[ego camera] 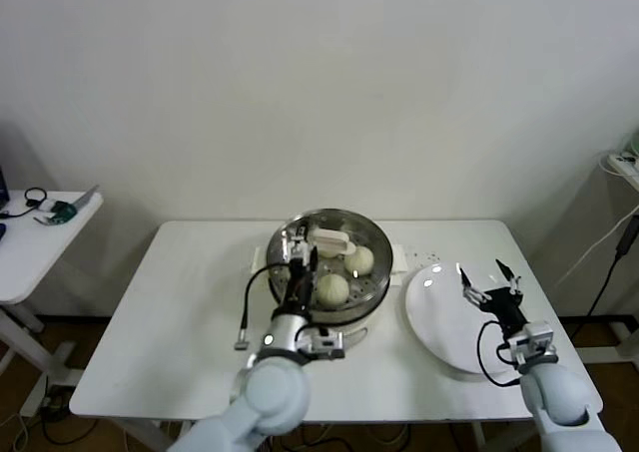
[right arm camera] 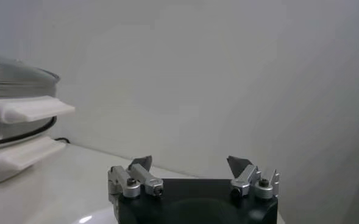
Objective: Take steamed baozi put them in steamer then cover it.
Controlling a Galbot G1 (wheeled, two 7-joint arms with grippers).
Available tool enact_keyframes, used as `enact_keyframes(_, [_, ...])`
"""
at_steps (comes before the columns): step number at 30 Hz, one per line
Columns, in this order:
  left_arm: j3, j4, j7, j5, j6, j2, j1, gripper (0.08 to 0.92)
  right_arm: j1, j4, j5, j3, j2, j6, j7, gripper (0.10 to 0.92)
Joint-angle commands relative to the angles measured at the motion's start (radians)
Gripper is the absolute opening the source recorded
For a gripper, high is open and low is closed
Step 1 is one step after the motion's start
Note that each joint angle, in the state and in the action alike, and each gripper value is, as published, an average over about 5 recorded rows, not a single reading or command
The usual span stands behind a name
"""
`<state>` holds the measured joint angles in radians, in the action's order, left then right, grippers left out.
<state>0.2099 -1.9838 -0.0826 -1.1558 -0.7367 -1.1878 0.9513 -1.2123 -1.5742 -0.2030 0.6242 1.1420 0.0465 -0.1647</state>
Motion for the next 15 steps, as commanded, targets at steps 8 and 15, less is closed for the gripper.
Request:
enact_keyframes(8, [-0.739,-0.191,0.257,0.954,0.397,0.146,0.404,0.823,-0.051,-0.035,-0.067,0.03,-0.007,0.012,-0.024,0.823])
enact_keyframes(15, [-0.902,-0.06,0.245,1.156,0.692,0.018,0.583,0.823,-0.098,-0.067,-0.119,0.044,-0.006,0.026,-0.033,0.823])
